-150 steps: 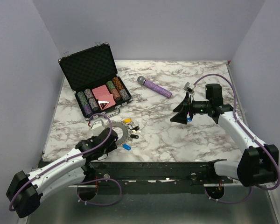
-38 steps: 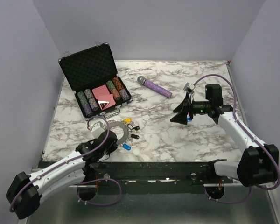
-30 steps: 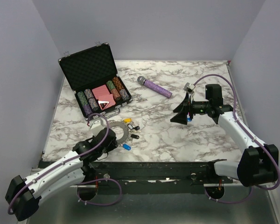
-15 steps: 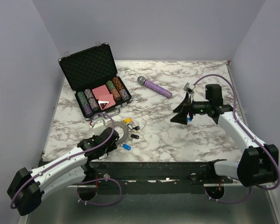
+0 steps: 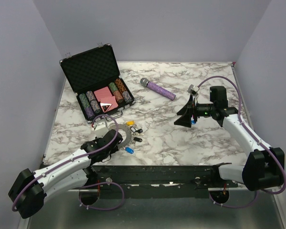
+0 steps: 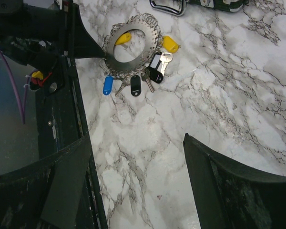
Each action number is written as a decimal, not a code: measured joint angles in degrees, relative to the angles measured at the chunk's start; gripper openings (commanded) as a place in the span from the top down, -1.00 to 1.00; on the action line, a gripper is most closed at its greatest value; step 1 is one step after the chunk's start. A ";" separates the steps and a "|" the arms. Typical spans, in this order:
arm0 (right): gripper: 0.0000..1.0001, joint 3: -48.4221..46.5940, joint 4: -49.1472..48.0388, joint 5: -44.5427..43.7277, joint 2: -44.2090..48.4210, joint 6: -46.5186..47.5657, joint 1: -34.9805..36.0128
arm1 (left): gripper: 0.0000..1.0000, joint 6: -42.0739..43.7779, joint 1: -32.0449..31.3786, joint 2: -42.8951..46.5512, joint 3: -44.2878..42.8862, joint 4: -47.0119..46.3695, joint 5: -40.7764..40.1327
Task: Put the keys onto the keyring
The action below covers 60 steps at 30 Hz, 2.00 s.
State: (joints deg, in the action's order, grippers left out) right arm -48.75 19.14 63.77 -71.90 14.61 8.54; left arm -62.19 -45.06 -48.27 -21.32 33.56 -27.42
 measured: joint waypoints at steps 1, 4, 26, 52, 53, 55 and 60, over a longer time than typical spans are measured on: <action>-0.73 0.00 0.00 0.00 0.00 0.00 0.00 | 0.12 0.04 0.00 -0.07 0.00 -0.44 0.02; -0.73 0.00 0.02 0.00 0.00 0.00 0.00 | 0.12 0.07 0.02 -0.07 0.00 -1.20 0.04; -0.73 0.00 0.24 0.02 0.00 0.04 0.00 | 0.03 -0.07 0.33 -3.56 -0.04 -2.45 0.44; -0.74 0.00 0.39 0.02 0.00 0.44 0.00 | 0.31 1.14 0.37 -0.94 1.31 -10.05 5.88; -0.74 0.00 0.42 0.02 0.00 0.44 0.00 | 0.31 1.25 0.37 -0.92 1.31 -10.43 6.10; -0.74 0.00 0.44 0.02 0.00 0.44 0.00 | 0.33 1.53 0.37 -0.90 1.36 -11.21 6.56; -0.73 0.00 0.46 0.02 0.00 0.44 0.00 | 0.33 1.88 0.37 -1.14 1.42 -12.11 7.32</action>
State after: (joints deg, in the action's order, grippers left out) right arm -48.75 19.59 63.79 -71.90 15.05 8.54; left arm -60.31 -44.69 -49.41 -19.90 21.45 -20.10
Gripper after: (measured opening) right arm 0.867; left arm 0.338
